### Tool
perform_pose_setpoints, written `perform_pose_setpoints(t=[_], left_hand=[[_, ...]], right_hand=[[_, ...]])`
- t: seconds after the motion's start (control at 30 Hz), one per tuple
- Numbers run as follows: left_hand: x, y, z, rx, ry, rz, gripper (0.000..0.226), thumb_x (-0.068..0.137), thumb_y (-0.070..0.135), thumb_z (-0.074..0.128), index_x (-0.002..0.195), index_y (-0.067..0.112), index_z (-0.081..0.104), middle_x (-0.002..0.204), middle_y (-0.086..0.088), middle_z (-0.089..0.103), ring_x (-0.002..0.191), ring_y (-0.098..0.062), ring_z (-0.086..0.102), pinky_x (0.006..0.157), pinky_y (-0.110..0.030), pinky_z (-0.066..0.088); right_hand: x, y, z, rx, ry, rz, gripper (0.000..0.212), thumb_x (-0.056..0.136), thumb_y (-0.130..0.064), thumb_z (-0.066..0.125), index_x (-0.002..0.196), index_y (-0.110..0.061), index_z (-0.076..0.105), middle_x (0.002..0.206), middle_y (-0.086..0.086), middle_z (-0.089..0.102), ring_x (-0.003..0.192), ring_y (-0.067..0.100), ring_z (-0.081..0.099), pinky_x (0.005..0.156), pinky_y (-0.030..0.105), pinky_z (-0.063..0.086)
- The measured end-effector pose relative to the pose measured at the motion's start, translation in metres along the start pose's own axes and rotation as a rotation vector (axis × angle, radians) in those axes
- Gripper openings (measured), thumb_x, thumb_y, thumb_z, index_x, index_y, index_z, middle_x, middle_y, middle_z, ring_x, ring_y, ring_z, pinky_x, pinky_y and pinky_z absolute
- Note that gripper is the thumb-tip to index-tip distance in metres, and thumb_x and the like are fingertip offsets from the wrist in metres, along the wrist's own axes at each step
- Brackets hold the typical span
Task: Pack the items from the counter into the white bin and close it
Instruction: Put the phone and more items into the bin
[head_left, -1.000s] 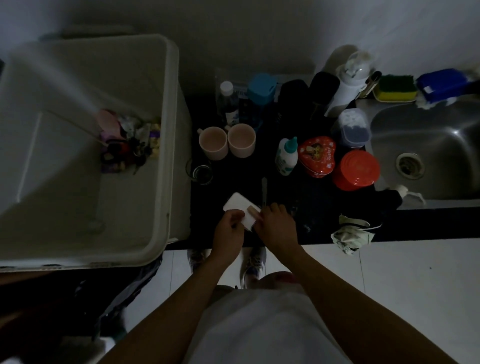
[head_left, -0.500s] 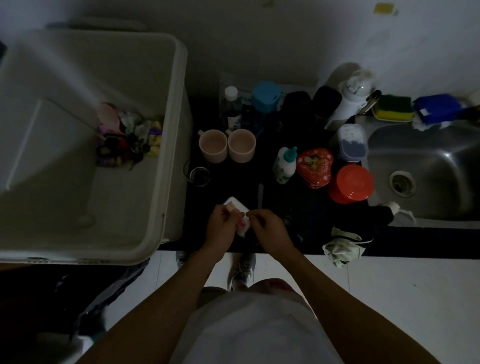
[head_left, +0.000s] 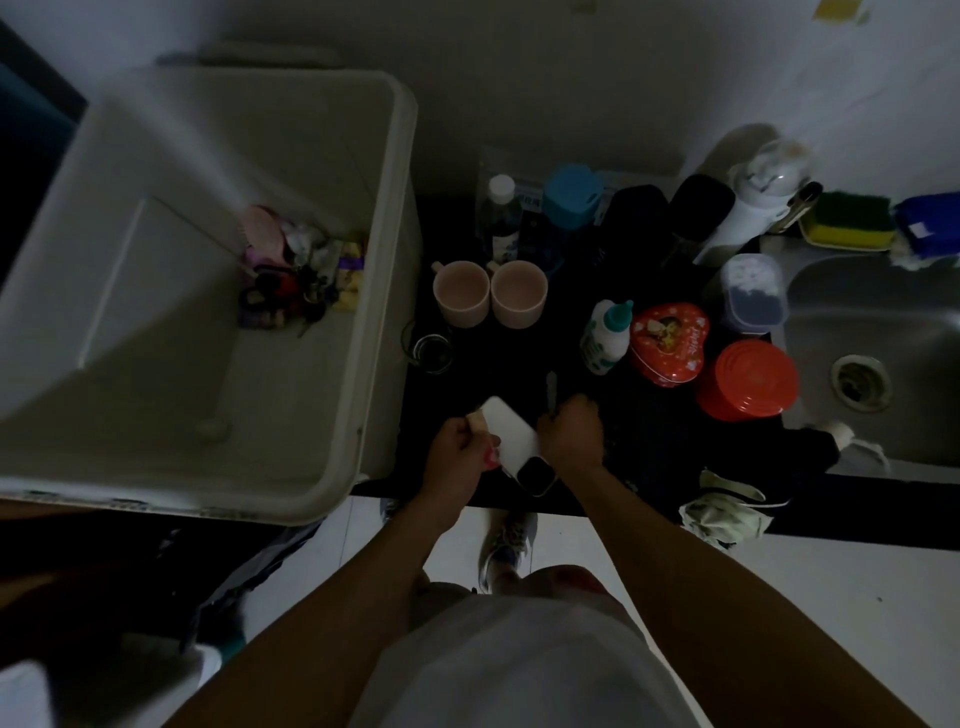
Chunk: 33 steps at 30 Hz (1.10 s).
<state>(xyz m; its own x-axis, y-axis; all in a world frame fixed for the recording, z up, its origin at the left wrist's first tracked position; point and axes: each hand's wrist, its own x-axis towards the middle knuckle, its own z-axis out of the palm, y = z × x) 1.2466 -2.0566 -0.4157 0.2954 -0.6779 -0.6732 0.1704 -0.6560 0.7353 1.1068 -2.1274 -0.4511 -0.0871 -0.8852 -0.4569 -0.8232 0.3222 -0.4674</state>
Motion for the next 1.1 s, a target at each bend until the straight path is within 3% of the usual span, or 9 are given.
perform_pose_setpoints(t=[0.1,0.2,0.3,0.53,0.7,0.83,0.93,1.03,1.1], left_hand=[[0.001,-0.003,-0.003,0.027,0.020,0.009,0.005,0.098,0.016,0.054,0.095,0.017,0.059,0.086,0.002,0.070,0.071,-0.002,0.067,0.056,-0.011,0.050],[0.001,-0.003,-0.003,0.039,0.009,0.006,0.007,0.098,0.018,0.054,0.093,0.021,0.059,0.088,0.003,0.071,0.078,-0.007,0.068,0.063,-0.017,0.050],[0.001,0.002,-0.004,0.079,-0.007,0.008,0.005,0.095,0.016,0.057,0.096,0.021,0.058,0.095,0.000,0.070,0.085,-0.012,0.066,0.064,-0.018,0.049],[0.000,0.034,-0.003,0.182,-0.006,0.088,0.013,0.098,0.017,0.051,0.107,0.011,0.058,0.089,-0.002,0.066,0.072,-0.008,0.059,0.051,-0.009,0.044],[-0.009,0.060,0.009,0.154,-0.014,0.153,0.029,0.100,0.020,0.044,0.129,0.016,0.047,0.118,-0.009,0.059,0.091,-0.013,0.057,0.071,-0.030,0.046],[-0.023,0.090,0.018,0.066,-0.043,0.274,0.055,0.100,0.014,0.040,0.148,0.037,0.027,0.142,-0.004,0.048,0.121,-0.028,0.052,0.103,-0.049,0.044],[-0.035,0.118,0.030,0.105,-0.114,0.400,0.034,0.105,0.027,0.033,0.135,0.043,0.041,0.135,-0.017,0.052,0.115,-0.036,0.054,0.098,-0.047,0.046],[-0.036,0.140,0.039,0.184,-0.153,0.506,0.035,0.105,0.029,0.034,0.139,0.033,0.043,0.138,-0.015,0.050,0.120,-0.034,0.052,0.097,-0.043,0.049],[-0.033,0.151,0.039,0.174,-0.132,0.524,0.037,0.104,0.023,0.038,0.140,0.031,0.041,0.132,-0.015,0.052,0.108,-0.032,0.058,0.071,-0.025,0.053]], right_hand=[[0.002,-0.002,-0.004,0.072,-0.026,0.030,0.022,0.085,-0.017,0.062,0.092,0.004,0.057,0.092,0.019,0.063,0.083,0.032,0.064,0.068,0.037,0.053],[0.000,0.000,-0.006,0.053,-0.007,0.054,0.030,0.087,-0.019,0.061,0.101,0.006,0.051,0.099,0.021,0.062,0.091,0.036,0.063,0.076,0.040,0.054],[-0.008,0.005,-0.007,0.138,0.030,0.056,0.021,0.093,-0.013,0.054,0.103,0.003,0.046,0.101,0.024,0.063,0.089,0.037,0.063,0.070,0.036,0.050],[-0.029,0.011,-0.024,0.358,0.058,-0.038,0.004,0.101,-0.009,0.042,0.102,-0.007,0.044,0.094,0.015,0.059,0.085,0.027,0.060,0.073,0.036,0.050],[-0.042,0.010,-0.045,0.562,0.109,-0.049,0.013,0.102,-0.009,0.037,0.100,-0.014,0.048,0.085,0.005,0.058,0.072,0.013,0.054,0.057,0.021,0.039],[-0.050,0.008,-0.065,0.656,0.192,-0.129,0.024,0.105,-0.018,0.033,0.086,-0.015,0.048,0.075,-0.002,0.053,0.059,0.000,0.044,0.055,0.016,0.038],[-0.051,-0.001,-0.083,0.705,0.250,-0.204,0.026,0.105,-0.023,0.034,0.084,-0.018,0.048,0.072,-0.003,0.051,0.057,-0.001,0.043,0.054,0.016,0.038],[-0.049,-0.015,-0.100,0.763,0.297,-0.250,0.027,0.106,-0.025,0.035,0.083,-0.017,0.047,0.070,-0.006,0.048,0.058,0.000,0.041,0.055,0.015,0.038],[-0.050,-0.023,-0.109,0.782,0.332,-0.286,0.026,0.106,-0.024,0.036,0.083,-0.016,0.048,0.070,-0.007,0.046,0.059,-0.001,0.041,0.056,0.013,0.037]])
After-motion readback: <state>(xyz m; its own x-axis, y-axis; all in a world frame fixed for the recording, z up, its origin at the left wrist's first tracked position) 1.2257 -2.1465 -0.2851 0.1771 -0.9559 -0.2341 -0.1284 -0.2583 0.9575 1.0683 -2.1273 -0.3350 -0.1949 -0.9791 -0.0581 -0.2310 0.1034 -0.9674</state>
